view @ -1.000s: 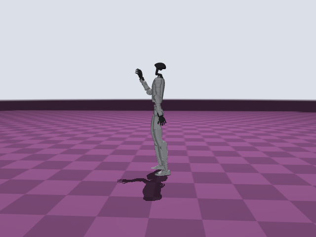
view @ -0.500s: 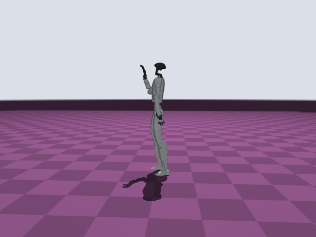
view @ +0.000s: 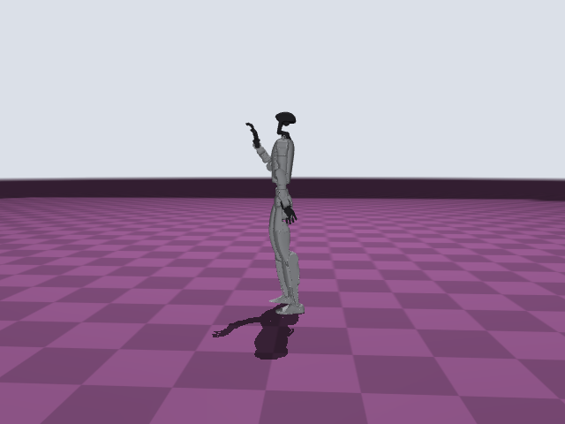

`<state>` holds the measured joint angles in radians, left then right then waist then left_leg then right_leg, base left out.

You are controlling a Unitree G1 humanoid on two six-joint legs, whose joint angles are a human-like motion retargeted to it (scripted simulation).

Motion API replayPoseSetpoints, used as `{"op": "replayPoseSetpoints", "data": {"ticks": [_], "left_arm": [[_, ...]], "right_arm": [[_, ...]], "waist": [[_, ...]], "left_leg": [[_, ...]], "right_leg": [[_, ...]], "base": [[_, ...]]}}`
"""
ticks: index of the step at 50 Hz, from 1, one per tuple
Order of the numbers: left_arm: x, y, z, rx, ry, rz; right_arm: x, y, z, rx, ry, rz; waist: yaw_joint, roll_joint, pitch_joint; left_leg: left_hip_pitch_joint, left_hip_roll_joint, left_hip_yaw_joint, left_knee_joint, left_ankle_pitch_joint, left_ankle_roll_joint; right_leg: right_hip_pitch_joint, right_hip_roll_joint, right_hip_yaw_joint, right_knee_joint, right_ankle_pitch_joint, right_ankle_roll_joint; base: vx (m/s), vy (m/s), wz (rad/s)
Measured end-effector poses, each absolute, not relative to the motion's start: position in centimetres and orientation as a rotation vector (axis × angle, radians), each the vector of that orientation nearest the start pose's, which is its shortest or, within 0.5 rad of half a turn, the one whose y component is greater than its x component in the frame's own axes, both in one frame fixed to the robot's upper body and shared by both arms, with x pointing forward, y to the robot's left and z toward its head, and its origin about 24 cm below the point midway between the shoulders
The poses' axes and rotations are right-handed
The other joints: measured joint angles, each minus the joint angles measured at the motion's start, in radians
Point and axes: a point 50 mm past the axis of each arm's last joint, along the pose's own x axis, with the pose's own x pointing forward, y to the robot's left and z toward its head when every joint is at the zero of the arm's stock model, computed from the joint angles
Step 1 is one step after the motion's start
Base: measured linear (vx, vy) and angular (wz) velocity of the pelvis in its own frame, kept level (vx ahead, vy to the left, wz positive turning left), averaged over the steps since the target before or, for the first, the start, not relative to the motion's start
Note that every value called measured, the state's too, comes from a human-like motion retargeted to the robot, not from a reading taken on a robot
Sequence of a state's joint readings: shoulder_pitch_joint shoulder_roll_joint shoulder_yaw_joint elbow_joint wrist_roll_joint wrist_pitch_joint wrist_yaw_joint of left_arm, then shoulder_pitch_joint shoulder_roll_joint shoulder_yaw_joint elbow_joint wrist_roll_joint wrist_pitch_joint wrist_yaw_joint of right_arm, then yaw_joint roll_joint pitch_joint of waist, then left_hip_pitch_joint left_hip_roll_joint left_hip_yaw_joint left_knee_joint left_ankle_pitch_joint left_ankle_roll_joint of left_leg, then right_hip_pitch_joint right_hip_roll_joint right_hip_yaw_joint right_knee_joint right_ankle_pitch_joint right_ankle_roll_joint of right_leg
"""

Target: In place motions

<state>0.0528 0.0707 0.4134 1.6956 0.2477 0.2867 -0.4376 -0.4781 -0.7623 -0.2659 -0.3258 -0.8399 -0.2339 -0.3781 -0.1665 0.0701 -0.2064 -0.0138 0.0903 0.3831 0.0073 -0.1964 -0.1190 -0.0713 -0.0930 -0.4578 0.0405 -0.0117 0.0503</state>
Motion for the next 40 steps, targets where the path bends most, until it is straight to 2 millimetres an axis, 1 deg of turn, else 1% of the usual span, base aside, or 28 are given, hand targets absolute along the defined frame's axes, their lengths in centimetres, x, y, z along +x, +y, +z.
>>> {"op": "replayPoseSetpoints", "data": {"ticks": [2, 3, 5, 7, 8, 10, 11, 12, 14, 15, 17, 19, 20, 22, 23, 24, 25, 27, 28, 29, 30, 32, 33, 34, 35, 37, 39, 40], "left_arm": [[-5.6, 14.2, -16.7, -0.566, 1.923, -0.134], [-5.5, 14.3, -16.7, -0.557, 1.921, -0.142], [-5.4, 14.3, -16.7, -0.542, 1.919, -0.155], [-5.1, 14.3, -16.7, -0.532, 1.918, -0.167], [-5.0, 14.3, -16.8, -0.528, 1.917, -0.173], [-4.7, 14.3, -16.8, -0.524, 1.915, -0.19], [-4.6, 14.3, -16.8, -0.523, 1.915, -0.198], [-4.5, 14.2, -16.8, -0.523, 1.915, -0.206], [-4.5, 14.2, -16.7, -0.529, 1.914, -0.224], [-4.4, 14.1, -16.7, -0.531, 1.912, -0.235], [-4.4, 14.1, -16.7, -0.526, 1.906, -0.268], [-4.5, 14.1, -16.7, -0.511, 1.907, -0.306], [-4.5, 14.2, -16.7, -0.501, 1.91, -0.323], [-4.6, 14.1, -16.7, -0.488, 1.916, -0.341], [-4.6, 14.1, -16.7, -0.486, 1.918, -0.344], [-4.5, 14.1, -16.6, -0.491, 1.918, -0.343], [-4.4, 14.0, -16.6, -0.498, 1.917, -0.342], [-4.0, 14.4, -16.6, -0.52, 1.896, -0.33], [-3.7, 14.8, -16.6, -0.522, 1.887, -0.327], [-3.5, 15.5, -16.6, -0.518, 1.881, -0.321], [-3.3, 16.4, -16.5, -0.51, 1.877, -0.314], [-2.6, 19.0, -16.3, -0.498, 1.865, -0.249], [-2.2, 20.6, -16.0, -0.484, 1.86, -0.213], [-1.8, 22.7, -15.6, -0.462, 1.856, -0.174], [-1.5, 24.9, -14.9, -0.437, 1.853, -0.134], [-0.8, 30.4, -12.9, -0.358, 1.84, -0.001], [0.4, 35.9, -9.9, -0.273, 1.776, 0.209], [1.0, 38.5, -8.2, -0.241, 1.724, 0.329]], "right_arm": [[23.9, -22.4, 29.1, -1.333, -1.195, -0.599], [24.7, -22.6, 27.3, -1.259, -1.105, -0.549], [26.4, -23.1, 22.6, -1.078, -0.871, -0.441], [27.6, -23.5, 16.8, -0.916, -0.585, -0.337], [27.8, -23.7, 13.5, -0.849, -0.433, -0.29], [27.2, -23.8, 6.5, -0.732, -0.119, -0.21], [26.3, -23.9, 2.8, -0.675, 0.047, -0.179], [25.0, -23.8, -0.9, -0.623, 0.211, -0.144], [21.1, -23.4, -7.3, -0.566, 0.517, -0.047], [18.8, -23.1, -9.9, -0.551, 0.657, 0.013], [13.5, -22.6, -14.0, -0.581, 0.936, 0.126], [7.9, -22.1, -16.6, -0.659, 1.212, 0.286], [5.0, -21.8, -17.3, -0.705, 1.354, 0.375], [-0.8, -21.6, -17.6, -0.767, 1.649, 0.467], [-3.2, -21.2, -17.4, -0.77, 1.766, 0.49], [-5.2, -20.7, -17.1, -0.729, 1.85, 0.49], [-6.9, -19.9, -16.8, -0.666, 1.917, 0.476], [-8.7, -18.6, -16.5, -0.434, 1.991, 0.167], [-8.6, -17.7, -16.7, -0.238, 1.97, 0.055], [-8.1, -17.4, -16.9, 0.133, -4.352, 0.086], [-7.4, -17.4, -17.1, -0.25, -4.399, 0.28], [-6.1, -19.0, -17.1, -0.633, -4.313, 0.765], [-5.1, -20.0, -17.1, -0.753, -4.247, 1.008], [-3.7, -21.3, -17.0, 0.347, 1.72, -0.509], [-2.1, -22.7, -16.9, 0.372, 1.65, -0.587], [1.8, -26.8, -16.0, 0.387, 1.468, -0.695], [5.8, -32.1, -13.7, 0.37, 1.279, -0.774], [7.9, -34.8, -12.0, 0.351, 1.18, -0.806]], "waist": [[0.003, 0.0, 0.003], [0.005, 0.0, 0.003], [0.007, -0.002, 0.004], [0.013, -0.003, 0.009], [0.016, -0.003, 0.013], [0.015, -0.003, 0.02], [0.013, -0.003, 0.024], [0.011, -0.004, 0.028], [0.004, -0.006, 0.035], [0.0, -0.006, 0.039], [-0.01, -0.006, 0.043], [-0.026, -0.003, 0.041], [-0.034, -0.001, 0.04], [-0.038, 0.005, 0.037], [-0.037, 0.006, 0.035], [-0.026, 0.003, 0.034], [-0.01, -0.002, 0.033], [0.134, -0.005, 0.036], [0.156, -0.007, 0.033], [0.112, -0.005, 0.035], [0.035, 0.001, 0.04], [0.016, 0.008, 0.036], [0.021, 0.009, 0.033], [0.024, 0.011, 0.03], [0.025, 0.012, 0.026], [0.02, 0.014, 0.02], [0.025, 0.016, 0.013], [0.03, 0.018, 0.009]], "left_leg": [[-0.004, 0.001, -0.002, 0.001, 0.002, 0.001], [-0.005, 0.001, -0.002, 0.001, 0.004, 0.001], [-0.005, 0.001, -0.003, 0.002, 0.006, 0.001], [-0.003, 0.001, -0.006, 0.002, 0.007, 0.002], [-0.002, 0.001, -0.007, 0.002, 0.007, 0.003], [0.001, 0.001, -0.016, 0.003, 0.006, 0.002], [0.002, 0.001, -0.02, 0.004, 0.006, 0.002], [0.003, 0.001, -0.025, 0.005, 0.006, 0.002], [0.003, 0.001, -0.034, 0.008, 0.006, 0.0], [0.002, 0.002, -0.039, 0.011, 0.006, -0.002], [-0.001, 0.003, -0.052, 0.016, 0.004, -0.005], [-0.006, 0.002, -0.07, 0.02, 0.001, -0.008], [-0.009, 0.002, -0.079, 0.021, 0.0, -0.009], [-0.013, 0.003, -0.084, 0.022, -0.001, -0.011], [-0.018, 0.006, -0.084, 0.025, 0.0, -0.014], [-0.019, 0.004, -0.073, 0.027, 0.0, -0.014], [-0.02, -0.001, -0.058, 0.028, 0.0, -0.014], [0.009, 0.026, 0.087, 0.021, -0.008, -0.02], [0.008, 0.028, 0.106, 0.018, -0.006, -0.019], [-0.004, 0.021, 0.055, 0.019, 0.001, -0.015], [-0.022, 0.01, -0.03, 0.022, 0.011, -0.01], [-0.029, 0.012, -0.043, 0.023, 0.014, -0.01], [-0.029, 0.011, -0.034, 0.022, 0.013, -0.01], [-0.029, 0.011, -0.028, 0.021, 0.013, -0.01], [-0.029, 0.011, -0.023, 0.021, 0.012, -0.01], [-0.032, 0.012, -0.026, 0.021, 0.012, -0.009], [-0.031, 0.014, -0.022, 0.019, 0.012, -0.01], [-0.031, 0.017, -0.018, 0.018, 0.011, -0.01]], "right_leg": [[0.001, 0.0, -0.004, 0.0, 0.0, 0.0], [0.002, 0.0, -0.006, -0.001, 0.001, 0.0], [0.006, 0.0, -0.009, -0.003, 0.0, 0.0], [0.011, 0.001, -0.013, -0.004, 0.0, -0.001], [0.014, 0.002, -0.015, -0.004, 0.0, -0.001], [0.021, 0.002, -0.026, -0.005, -0.002, -0.001], [0.025, 0.002, -0.032, -0.005, -0.002, -0.001], [0.029, 0.001, -0.037, -0.006, -0.003, 0.0], [0.036, -0.001, -0.046, -0.007, -0.005, 0.0], [0.039, -0.002, -0.052, -0.008, -0.005, 0.0], [0.043, -0.005, -0.065, -0.009, -0.007, 0.002], [0.045, -0.009, -0.084, -0.01, -0.009, 0.004], [0.045, -0.01, -0.094, -0.011, -0.011, 0.005], [0.044, -0.011, -0.101, -0.012, -0.012, 0.006], [0.044, -0.011, -0.1, -0.013, -0.012, 0.006], [0.049, 0.001, -0.092, -0.024, -0.015, -0.003], [0.059, 0.019, -0.079, -0.04, -0.021, -0.016], [-0.006, 0.0, 0.072, 0.033, -0.027, 0.007], [-0.011, 0.001, 0.09, 0.036, -0.029, 0.008], [-0.001, -0.005, 0.041, 0.024, -0.02, 0.008], [0.017, -0.015, -0.043, 0.004, -0.006, 0.005], [0.013, -0.023, -0.054, 0.008, -0.002, 0.012], [0.011, -0.02, -0.046, 0.005, -0.003, 0.01], [0.009, -0.018, -0.039, 0.004, -0.003, 0.009], [0.006, -0.017, -0.034, 0.004, -0.002, 0.008], [0.001, -0.017, -0.034, 0.005, 0.0, 0.009], [-0.005, -0.015, -0.028, 0.008, 0.002, 0.008], [-0.009, -0.013, -0.023, 0.01, 0.002, 0.008]], "base": [[0.0, 0.0, 0.0], [0.0, 0.0, 0.0], [0.0, 0.0, 0.0], [0.0, 0.0, 0.0], [0.0, 0.0, 0.0], [-0.01, 0.03, 0.24], [-0.01, 0.01, 0.27], [0.0, 0.0, 0.25], [0.0, 0.0, 0.26], [0.0, -0.01, 0.29], [0.01, -0.01, 0.36], [0.01, 0.0, 0.47], [0.01, 0.0, 0.38], [0.01, 0.0, 0.13], [0.0, 0.0, 0.0], [-0.01, 0.01, -0.42], [-0.02, 0.02, -1.82], [-0.02, 0.01, -2.73], [-0.01, -0.01, -0.51], [0.01, -0.01, 1.93], [-0.01, 0.0, 2.39], [-0.01, 0.0, 0.8], [-0.04, 0.05, -0.2], [-0.03, 0.06, -0.35], [-0.02, 0.04, -0.19], [0.0, 0.0, 0.0], [0.01, 0.01, -0.09], [0.03, 0.03, -0.22]]}}
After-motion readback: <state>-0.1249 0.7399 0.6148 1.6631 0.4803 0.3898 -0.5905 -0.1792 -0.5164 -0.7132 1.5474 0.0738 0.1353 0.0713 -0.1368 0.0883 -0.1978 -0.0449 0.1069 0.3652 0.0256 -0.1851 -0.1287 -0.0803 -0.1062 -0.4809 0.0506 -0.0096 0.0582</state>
